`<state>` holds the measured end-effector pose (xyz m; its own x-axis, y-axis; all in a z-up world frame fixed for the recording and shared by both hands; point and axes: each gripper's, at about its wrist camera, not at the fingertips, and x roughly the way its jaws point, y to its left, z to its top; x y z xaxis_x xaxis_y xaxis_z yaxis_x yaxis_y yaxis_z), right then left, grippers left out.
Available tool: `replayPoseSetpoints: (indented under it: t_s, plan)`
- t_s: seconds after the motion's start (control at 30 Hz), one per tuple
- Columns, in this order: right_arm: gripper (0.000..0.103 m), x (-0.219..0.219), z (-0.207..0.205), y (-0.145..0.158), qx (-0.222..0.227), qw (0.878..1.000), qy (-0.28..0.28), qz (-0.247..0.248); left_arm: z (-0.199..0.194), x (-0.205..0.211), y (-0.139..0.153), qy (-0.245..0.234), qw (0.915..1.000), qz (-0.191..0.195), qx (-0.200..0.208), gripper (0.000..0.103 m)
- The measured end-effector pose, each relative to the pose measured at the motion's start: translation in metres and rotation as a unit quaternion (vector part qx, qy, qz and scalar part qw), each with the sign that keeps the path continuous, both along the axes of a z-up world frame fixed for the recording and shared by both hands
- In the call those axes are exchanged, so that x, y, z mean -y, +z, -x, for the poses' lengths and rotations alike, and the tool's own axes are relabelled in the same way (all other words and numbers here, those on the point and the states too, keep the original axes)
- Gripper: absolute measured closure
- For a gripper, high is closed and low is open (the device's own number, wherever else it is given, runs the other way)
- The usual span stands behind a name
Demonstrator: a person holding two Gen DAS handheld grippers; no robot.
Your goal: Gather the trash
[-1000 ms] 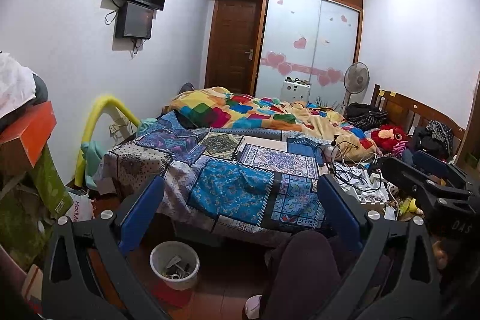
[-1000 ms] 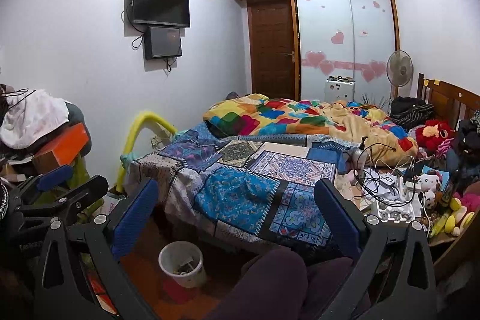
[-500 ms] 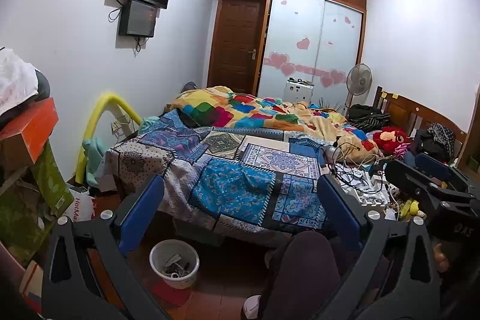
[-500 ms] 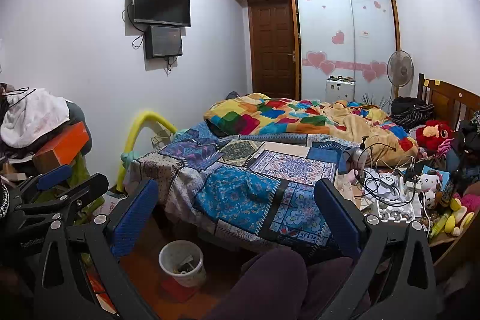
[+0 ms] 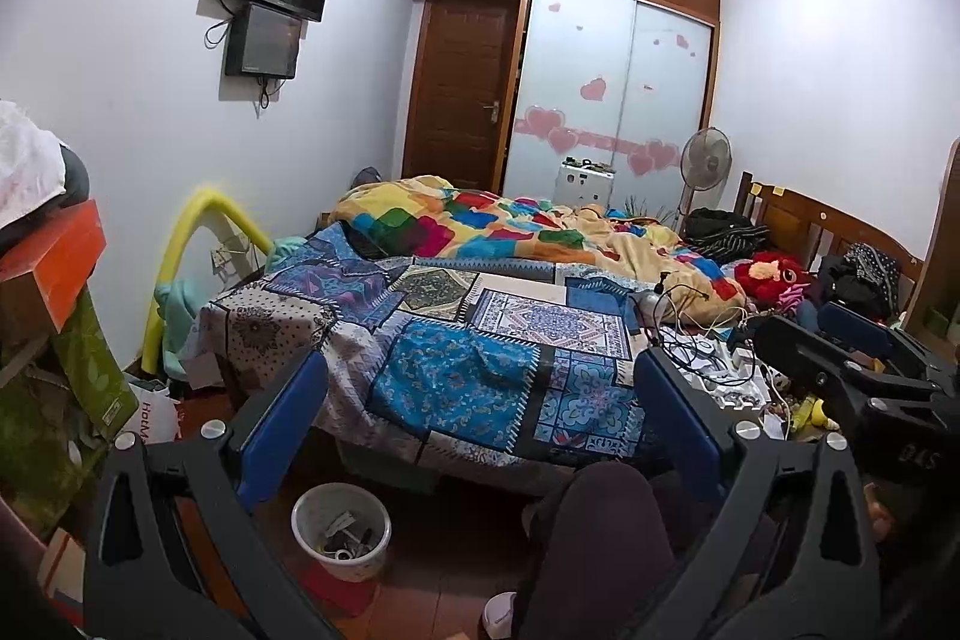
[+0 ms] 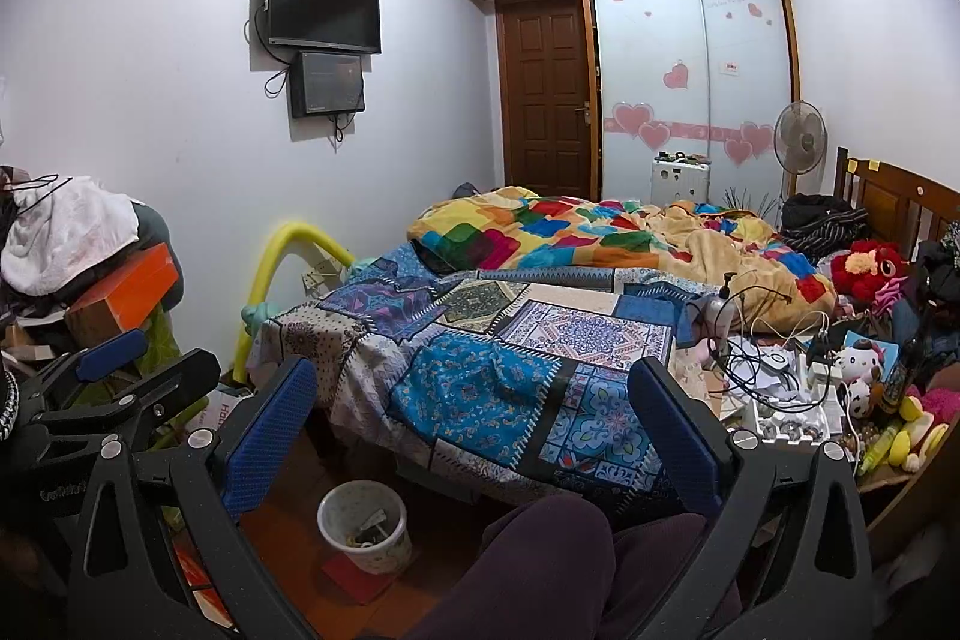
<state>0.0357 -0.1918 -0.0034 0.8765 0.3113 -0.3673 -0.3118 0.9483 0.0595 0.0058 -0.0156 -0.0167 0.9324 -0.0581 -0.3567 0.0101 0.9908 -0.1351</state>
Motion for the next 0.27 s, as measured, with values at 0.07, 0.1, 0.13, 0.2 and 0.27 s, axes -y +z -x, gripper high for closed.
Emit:
replayPoseSetpoints:
  t_s: [0.07, 0.1, 0.13, 0.2, 0.27]
  plan:
    - [0.0, 0.0003, -0.0001, 0.0001, 0.0, 1.0, 0.0, 0.0, 0.0001, -0.0013, -0.0002, 0.0, 1.0, 0.002, 0.0, 0.0]
    - [0.0, 0.0002, -0.0001, -0.0001, 0.0, 1.0, 0.0, 0.0, 0.0003, -0.0013, -0.0001, 0.001, 1.0, 0.003, 0.001, 0.0]
    - [0.0, 0.0007, -0.0006, -0.0001, 0.0, 1.0, 0.001, 0.0, 0.0005, -0.0014, 0.0, 0.001, 1.0, 0.006, 0.001, 0.0]
    - [0.0, 0.0013, -0.0008, 0.0002, -0.001, 1.0, 0.001, 0.0, -0.0001, -0.0007, -0.0002, 0.001, 1.0, 0.007, 0.001, 0.0]
    - [0.0, 0.0025, -0.0011, -0.0004, -0.002, 1.0, 0.001, 0.0, -0.0009, -0.0017, -0.0012, 0.0, 1.0, 0.007, -0.002, 0.0]
